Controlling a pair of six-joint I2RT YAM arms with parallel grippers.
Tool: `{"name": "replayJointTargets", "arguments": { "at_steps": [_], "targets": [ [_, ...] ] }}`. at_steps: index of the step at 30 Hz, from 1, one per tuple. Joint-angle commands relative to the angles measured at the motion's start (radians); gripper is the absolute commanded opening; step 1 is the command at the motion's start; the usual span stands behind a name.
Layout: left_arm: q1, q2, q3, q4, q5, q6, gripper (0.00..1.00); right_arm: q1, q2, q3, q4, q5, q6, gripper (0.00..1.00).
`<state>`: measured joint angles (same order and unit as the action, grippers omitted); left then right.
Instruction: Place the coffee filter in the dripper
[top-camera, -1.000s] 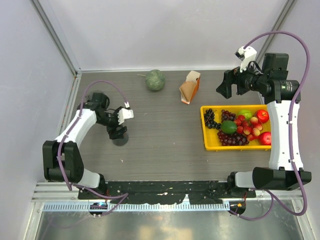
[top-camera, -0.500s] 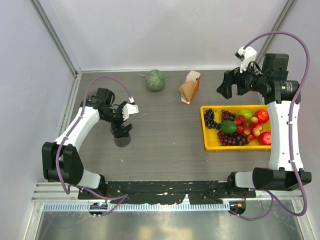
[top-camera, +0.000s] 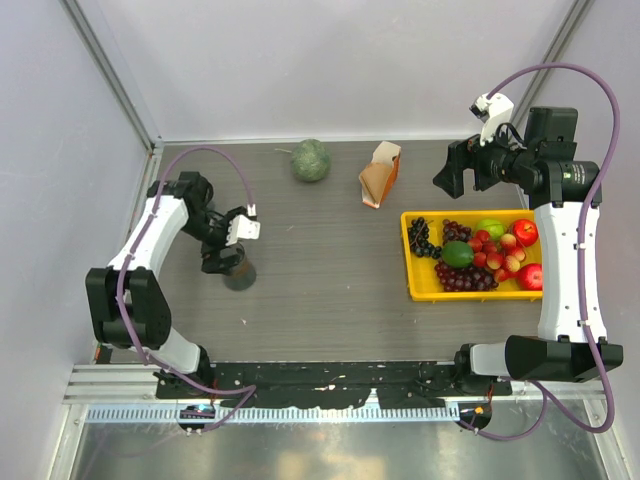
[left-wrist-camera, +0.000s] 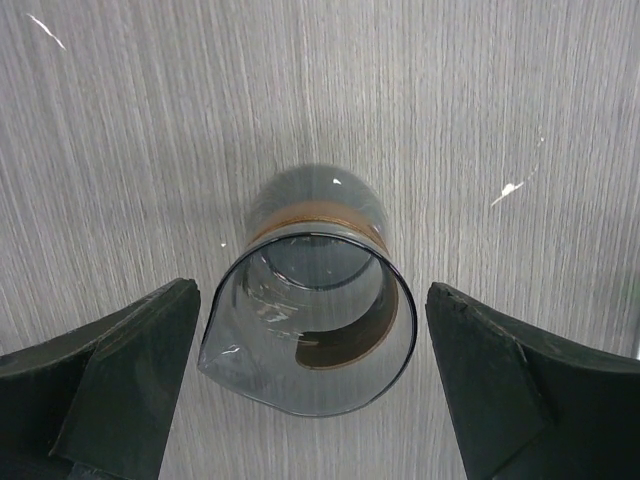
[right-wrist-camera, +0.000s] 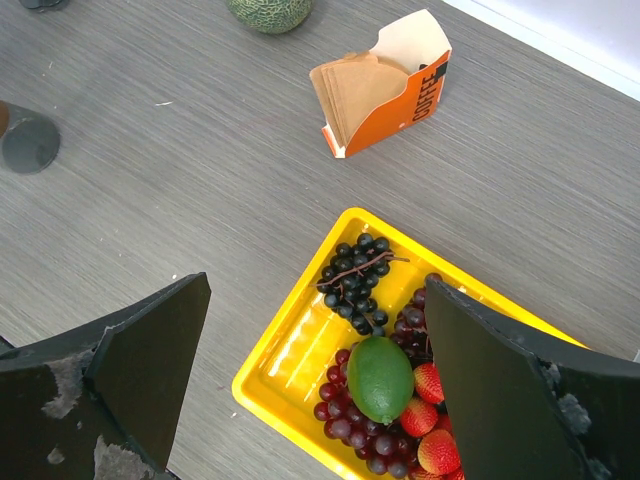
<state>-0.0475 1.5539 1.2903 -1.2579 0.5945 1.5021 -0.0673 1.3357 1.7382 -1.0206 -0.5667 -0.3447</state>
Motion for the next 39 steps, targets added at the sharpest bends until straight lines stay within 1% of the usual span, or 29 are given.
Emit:
{"name": "replayJointTargets", "arguments": {
  "at_steps": [1, 4, 9, 14, 17, 19, 23, 24, 26, 29, 34, 39],
  "targets": [
    [-0.002, 0.006, -0.019, -0.031, -0.035, 0.133, 1.00, 0.003, -0.015, 0.014, 0.020, 0.001, 0.006, 0.96],
    [-0.003, 0.008, -0.026, -0.015, -0.045, 0.159, 0.99, 0.003, -0.023, 0.004, 0.020, 0.004, 0.007, 0.95],
    [-0.023, 0.014, -0.019, -0.015, -0.062, 0.156, 0.84, 0.003, -0.023, 0.004, 0.020, 0.007, 0.006, 0.96],
    [-0.061, -0.012, -0.026, 0.026, -0.047, 0.037, 0.67, 0.003, -0.030, 0.000, 0.019, 0.016, 0.001, 0.95],
    [-0.103, -0.029, -0.029, 0.038, -0.045, -0.063, 0.59, 0.003, -0.035, -0.006, 0.019, 0.022, -0.005, 0.95],
    [-0.135, -0.040, -0.020, 0.040, -0.026, -0.159, 0.58, 0.003, -0.036, -0.012, 0.020, 0.024, -0.007, 0.95],
    [-0.238, -0.077, -0.014, 0.124, 0.013, -0.501, 0.58, 0.003, -0.040, -0.014, 0.020, 0.028, -0.010, 0.95],
    [-0.268, -0.086, -0.020, 0.159, 0.004, -0.591, 0.59, 0.003, -0.040, -0.016, 0.022, 0.030, -0.010, 0.95],
    [-0.342, -0.115, -0.046, 0.251, -0.039, -0.760, 0.57, 0.003, -0.044, -0.023, 0.025, 0.036, -0.011, 0.96],
    [-0.443, -0.153, -0.100, 0.403, -0.169, -0.986, 0.57, 0.003, -0.050, -0.034, 0.030, 0.045, -0.013, 0.96],
    [-0.592, -0.149, -0.109, 0.550, -0.361, -1.245, 0.54, 0.003, -0.052, -0.048, 0.033, 0.044, -0.014, 0.95],
    [-0.663, -0.052, -0.014, 0.592, -0.456, -1.362, 0.52, 0.003, -0.059, -0.063, 0.033, 0.034, -0.016, 0.95]
  ]
}}
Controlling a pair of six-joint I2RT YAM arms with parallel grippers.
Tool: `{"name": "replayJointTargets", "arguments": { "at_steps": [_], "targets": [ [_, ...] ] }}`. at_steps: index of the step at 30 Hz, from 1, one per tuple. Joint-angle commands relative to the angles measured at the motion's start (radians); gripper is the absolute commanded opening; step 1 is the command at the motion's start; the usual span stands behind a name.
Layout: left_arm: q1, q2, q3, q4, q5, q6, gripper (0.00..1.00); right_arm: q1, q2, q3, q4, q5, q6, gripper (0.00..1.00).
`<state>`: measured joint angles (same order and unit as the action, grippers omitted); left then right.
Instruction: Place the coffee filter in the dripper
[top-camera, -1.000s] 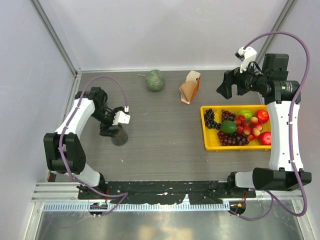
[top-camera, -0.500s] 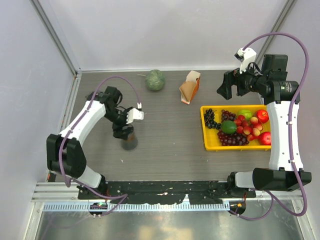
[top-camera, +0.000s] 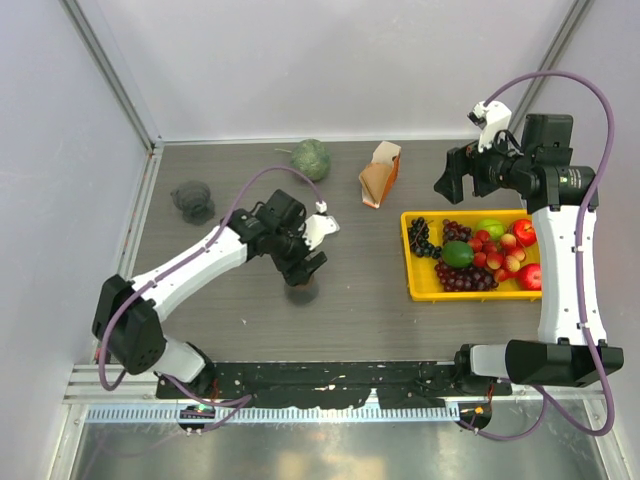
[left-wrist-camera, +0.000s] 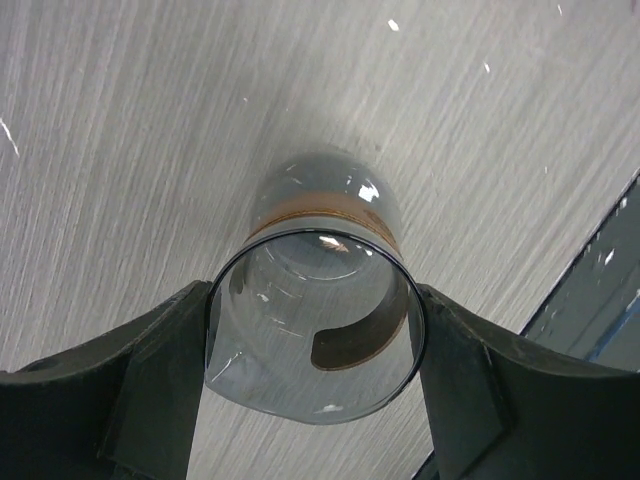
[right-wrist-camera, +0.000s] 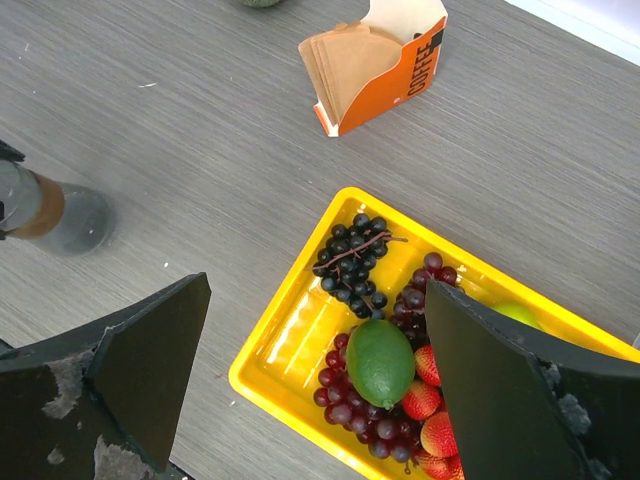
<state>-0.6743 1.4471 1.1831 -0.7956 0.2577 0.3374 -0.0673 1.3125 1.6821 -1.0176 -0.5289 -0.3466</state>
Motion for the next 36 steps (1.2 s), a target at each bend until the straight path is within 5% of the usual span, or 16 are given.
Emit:
{"name": "replayJointTargets", "arguments": {
  "at_steps": [1, 15, 27, 29, 32, 36],
  "targets": [
    [-0.042, 0.079, 0.113, 0.140, -0.129, -0.219, 0.51, 0.003, -0.039, -0.010, 0.030, -0.005, -0.015, 0.96],
    [-0.166, 0.243, 0.250, 0.217, -0.248, -0.362, 0.50, 0.003, -0.071, -0.039, 0.016, 0.023, -0.045, 0.96],
    [-0.209, 0.294, 0.303, 0.148, -0.344, -0.417, 0.65, 0.003, -0.059, -0.036, 0.017, 0.015, -0.057, 0.95],
    [-0.215, 0.305, 0.317, 0.136, -0.359, -0.432, 0.71, 0.003, -0.059, -0.035, 0.017, 0.010, -0.054, 0.95],
    [-0.219, 0.311, 0.328, 0.128, -0.365, -0.460, 0.99, 0.003, -0.056, -0.035, 0.014, 0.006, -0.054, 0.95],
    [-0.220, 0.299, 0.328, 0.127, -0.359, -0.478, 1.00, 0.004, -0.056, -0.032, 0.013, 0.007, -0.052, 0.95]
  ]
}}
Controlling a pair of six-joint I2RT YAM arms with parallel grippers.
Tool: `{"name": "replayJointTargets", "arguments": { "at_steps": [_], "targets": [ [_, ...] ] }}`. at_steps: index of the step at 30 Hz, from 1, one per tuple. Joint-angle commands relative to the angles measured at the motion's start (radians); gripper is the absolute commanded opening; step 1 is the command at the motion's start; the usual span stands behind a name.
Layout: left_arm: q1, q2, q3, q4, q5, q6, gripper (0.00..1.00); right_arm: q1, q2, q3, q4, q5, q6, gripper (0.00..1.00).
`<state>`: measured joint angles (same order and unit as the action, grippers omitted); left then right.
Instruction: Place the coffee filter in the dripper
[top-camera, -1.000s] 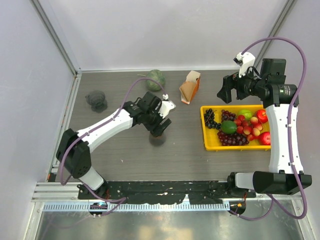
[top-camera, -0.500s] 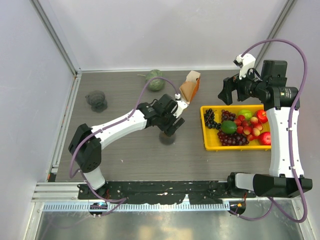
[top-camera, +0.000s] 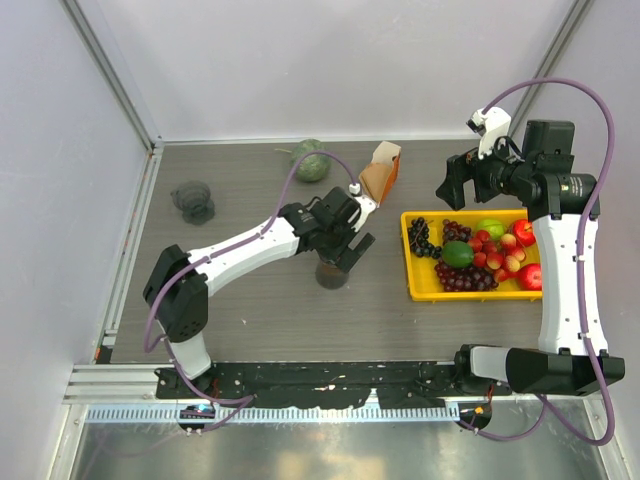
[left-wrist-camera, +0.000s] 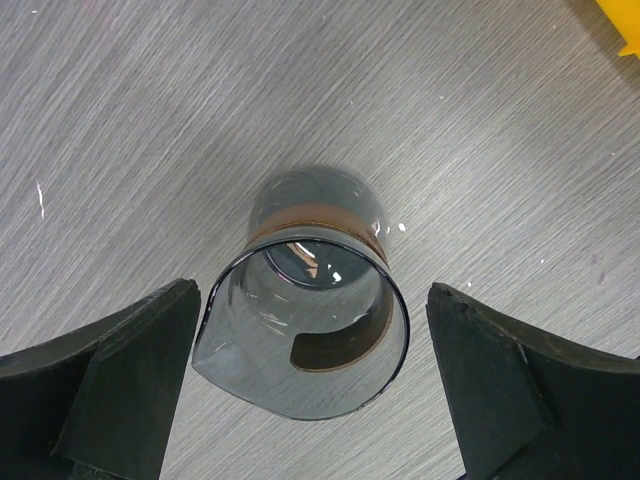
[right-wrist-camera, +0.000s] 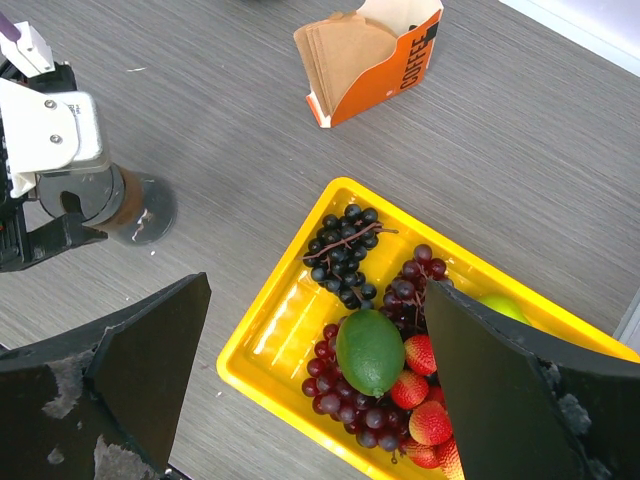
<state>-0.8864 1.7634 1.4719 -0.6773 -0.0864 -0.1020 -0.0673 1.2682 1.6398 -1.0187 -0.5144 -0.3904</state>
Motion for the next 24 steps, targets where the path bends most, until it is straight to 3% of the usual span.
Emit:
{"name": "replayJointTargets", "arguments": {
  "at_steps": [1, 11, 13, 16, 19, 22, 24],
  "targets": [
    [-0.008, -0.021, 0.044, 0.007, -0.018, -0.044, 1.00, 0.003, -0.012, 0.011, 0.015, -0.007, -0.008, 0.96],
    [-0.006, -0.093, 0.140, -0.008, -0.032, 0.007, 0.99, 0.003, 0.010, 0.046, 0.009, -0.015, -0.002, 0.95],
    [0.007, -0.116, 0.148, -0.005, 0.016, 0.062, 1.00, 0.003, 0.014, 0.054, 0.009, -0.016, -0.004, 0.95],
    [0.076, -0.159, 0.136, -0.031, 0.196, 0.209, 0.99, 0.003, 0.017, 0.058, 0.008, -0.021, -0.002, 0.96],
    [0.183, -0.174, 0.119, -0.048, 0.324, 0.283, 0.89, 0.003, 0.017, 0.058, 0.009, -0.026, 0.001, 0.95],
    [0.279, -0.118, 0.168, -0.090, 0.329, 0.309, 0.66, 0.003, 0.023, 0.058, 0.012, -0.042, 0.013, 0.95],
    [0.299, -0.075, 0.198, -0.116, 0.320, 0.350, 0.59, 0.003, 0.025, 0.054, 0.022, -0.045, 0.027, 0.96]
  ]
}}
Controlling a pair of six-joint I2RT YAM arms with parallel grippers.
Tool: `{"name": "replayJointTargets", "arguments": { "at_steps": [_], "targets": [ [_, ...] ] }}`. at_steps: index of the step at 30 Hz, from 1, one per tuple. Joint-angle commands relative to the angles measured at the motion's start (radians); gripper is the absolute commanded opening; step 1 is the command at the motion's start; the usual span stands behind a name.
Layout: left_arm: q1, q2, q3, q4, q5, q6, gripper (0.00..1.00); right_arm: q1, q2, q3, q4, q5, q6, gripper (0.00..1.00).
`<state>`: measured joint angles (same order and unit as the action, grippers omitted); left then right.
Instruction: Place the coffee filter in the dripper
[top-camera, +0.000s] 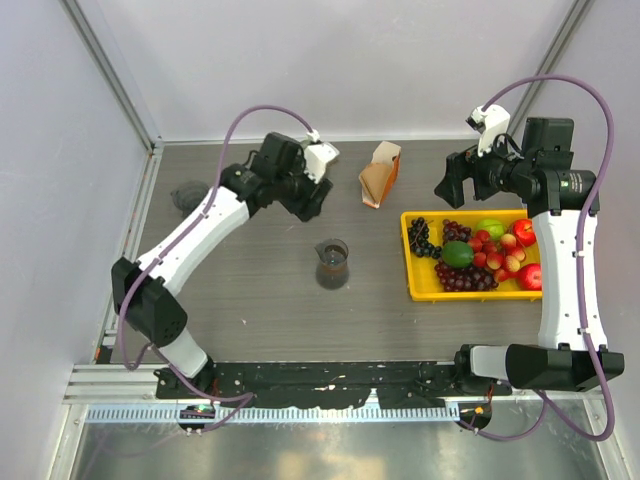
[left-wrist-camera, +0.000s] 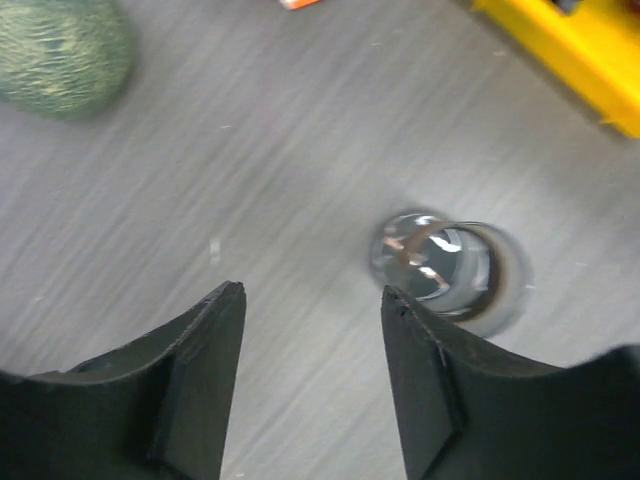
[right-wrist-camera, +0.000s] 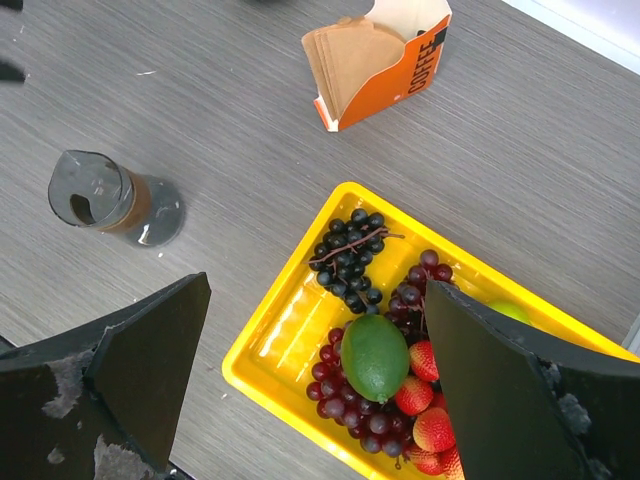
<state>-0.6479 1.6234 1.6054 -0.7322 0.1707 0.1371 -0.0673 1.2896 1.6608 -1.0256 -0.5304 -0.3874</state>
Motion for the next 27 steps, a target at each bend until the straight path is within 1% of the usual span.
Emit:
{"name": "replayJointTargets", "arguments": {
  "at_steps": [1, 3, 6, 13, 20, 27],
  "targets": [
    [0.063, 0.081, 0.070, -0.064, 0.059, 0.133, 0.56, 0.003, 0.004, 0.033, 0.032, -0.029, 0.025, 0.95],
    [0.063, 0.107, 0.064, -0.064, 0.082, 0.165, 0.52, 0.003, 0.008, 0.037, 0.033, -0.028, 0.030, 0.96],
    [0.063, 0.145, 0.062, -0.076, 0.111, 0.176, 0.49, 0.003, 0.007, 0.047, 0.033, -0.016, 0.028, 0.95],
    [0.054, 0.194, 0.027, -0.067, 0.171, 0.156, 0.46, 0.003, -0.003, 0.039, 0.025, -0.005, 0.030, 0.95],
    [0.010, 0.162, -0.054, -0.073, 0.202, 0.157, 0.45, 0.003, -0.003, 0.042, 0.022, -0.002, 0.027, 0.95],
    [-0.009, 0.118, -0.114, -0.084, 0.211, 0.110, 0.42, 0.003, -0.006, 0.037, 0.022, -0.003, 0.022, 0.96]
  ]
}}
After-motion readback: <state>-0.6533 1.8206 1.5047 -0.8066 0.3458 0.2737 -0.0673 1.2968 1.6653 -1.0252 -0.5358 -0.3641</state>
